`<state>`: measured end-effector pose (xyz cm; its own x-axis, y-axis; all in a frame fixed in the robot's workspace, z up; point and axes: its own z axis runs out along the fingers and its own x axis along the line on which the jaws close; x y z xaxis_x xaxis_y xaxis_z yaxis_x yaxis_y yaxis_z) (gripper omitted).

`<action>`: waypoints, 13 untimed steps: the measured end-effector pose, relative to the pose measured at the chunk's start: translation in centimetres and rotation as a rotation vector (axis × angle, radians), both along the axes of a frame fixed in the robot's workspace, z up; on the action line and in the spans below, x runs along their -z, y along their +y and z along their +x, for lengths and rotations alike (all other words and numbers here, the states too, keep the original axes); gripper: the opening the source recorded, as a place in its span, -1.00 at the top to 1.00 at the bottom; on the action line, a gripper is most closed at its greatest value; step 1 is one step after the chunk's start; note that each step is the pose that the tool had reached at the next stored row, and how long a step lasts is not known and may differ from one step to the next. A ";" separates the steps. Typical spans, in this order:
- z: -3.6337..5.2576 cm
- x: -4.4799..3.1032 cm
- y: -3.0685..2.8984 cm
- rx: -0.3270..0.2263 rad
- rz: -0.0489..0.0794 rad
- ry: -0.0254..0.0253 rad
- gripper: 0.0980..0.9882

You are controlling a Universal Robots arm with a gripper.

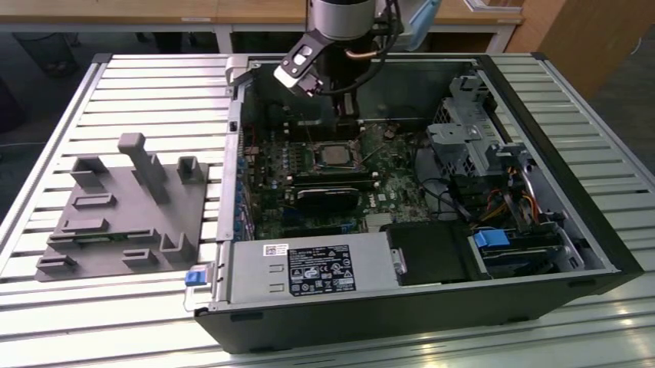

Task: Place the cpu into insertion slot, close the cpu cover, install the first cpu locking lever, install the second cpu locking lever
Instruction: 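Close the cpu cover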

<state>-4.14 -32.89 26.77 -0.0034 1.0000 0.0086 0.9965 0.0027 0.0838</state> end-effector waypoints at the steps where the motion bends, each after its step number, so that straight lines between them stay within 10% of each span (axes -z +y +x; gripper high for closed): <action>1: 0.13 0.01 -0.02 0.000 0.001 0.0015 0.95; 7: 1.78 -0.01 -0.03 0.000 0.034 0.0216 0.95; 13: 2.46 -0.32 -0.03 0.000 0.036 0.0253 0.95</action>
<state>-1.68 -32.92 27.09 -0.0027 0.9990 0.0444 0.9983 0.0001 0.0586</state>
